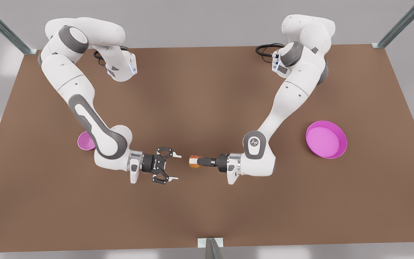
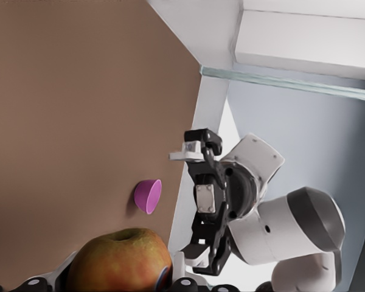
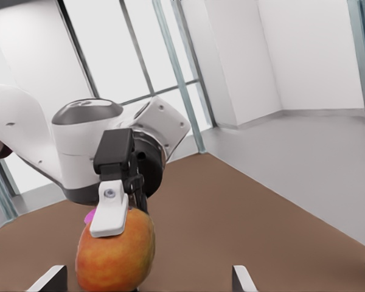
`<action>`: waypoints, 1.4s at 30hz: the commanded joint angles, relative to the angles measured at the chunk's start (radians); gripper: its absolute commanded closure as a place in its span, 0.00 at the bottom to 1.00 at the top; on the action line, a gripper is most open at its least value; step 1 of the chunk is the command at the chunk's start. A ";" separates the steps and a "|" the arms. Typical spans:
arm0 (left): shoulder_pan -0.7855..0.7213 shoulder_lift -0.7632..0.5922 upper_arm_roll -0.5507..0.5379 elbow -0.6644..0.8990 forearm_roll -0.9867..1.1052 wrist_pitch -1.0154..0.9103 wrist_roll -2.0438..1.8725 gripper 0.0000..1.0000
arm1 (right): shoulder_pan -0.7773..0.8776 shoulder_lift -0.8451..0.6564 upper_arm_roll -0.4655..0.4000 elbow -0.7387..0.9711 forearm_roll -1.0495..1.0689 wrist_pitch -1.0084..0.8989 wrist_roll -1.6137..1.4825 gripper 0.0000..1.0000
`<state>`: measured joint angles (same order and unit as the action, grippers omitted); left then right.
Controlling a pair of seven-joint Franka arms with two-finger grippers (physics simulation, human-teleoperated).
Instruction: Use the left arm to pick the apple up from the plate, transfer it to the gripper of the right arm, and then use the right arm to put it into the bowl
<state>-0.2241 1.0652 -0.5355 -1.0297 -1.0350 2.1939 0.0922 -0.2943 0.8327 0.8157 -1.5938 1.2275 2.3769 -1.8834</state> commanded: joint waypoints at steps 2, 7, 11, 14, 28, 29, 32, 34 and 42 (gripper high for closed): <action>-0.006 -0.002 -0.001 0.000 -0.008 0.015 0.035 0.34 | 0.003 0.011 0.017 0.000 0.010 0.018 -0.424 0.00; -0.011 -0.001 0.000 0.000 -0.008 0.027 0.040 0.34 | 0.021 0.029 0.036 0.005 0.014 0.016 -0.424 0.00; -0.012 -0.002 0.000 0.000 -0.008 0.035 0.038 0.34 | 0.027 0.039 0.042 0.006 0.021 0.018 -0.424 0.00; -0.014 -0.001 0.000 0.000 -0.008 0.035 0.038 0.34 | 0.033 0.052 0.049 0.011 0.026 0.019 -0.424 0.00; -0.018 -0.002 -0.001 0.002 -0.008 0.047 0.034 0.34 | 0.061 0.111 0.049 0.025 0.029 0.048 -0.430 0.00; -0.020 -0.005 -0.001 0.002 -0.008 0.049 0.032 0.34 | 0.067 0.115 0.048 0.035 0.027 0.048 -0.430 0.00; -0.021 -0.004 -0.001 0.002 -0.008 0.061 0.034 0.34 | 0.069 0.120 0.049 0.035 0.027 0.050 -0.430 0.00; -0.021 -0.002 -0.001 0.002 -0.008 0.061 0.034 0.34 | 0.073 0.123 0.049 0.040 0.029 0.054 -0.430 0.00; -0.021 -0.004 -0.003 0.002 -0.008 0.061 0.034 0.34 | 0.083 0.131 0.051 0.051 0.029 0.062 -0.430 0.05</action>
<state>-0.2459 1.0637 -0.5367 -1.0282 -1.0340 2.2560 0.0974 -0.2118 0.9647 0.8660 -1.5436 1.2566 2.4354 -2.2735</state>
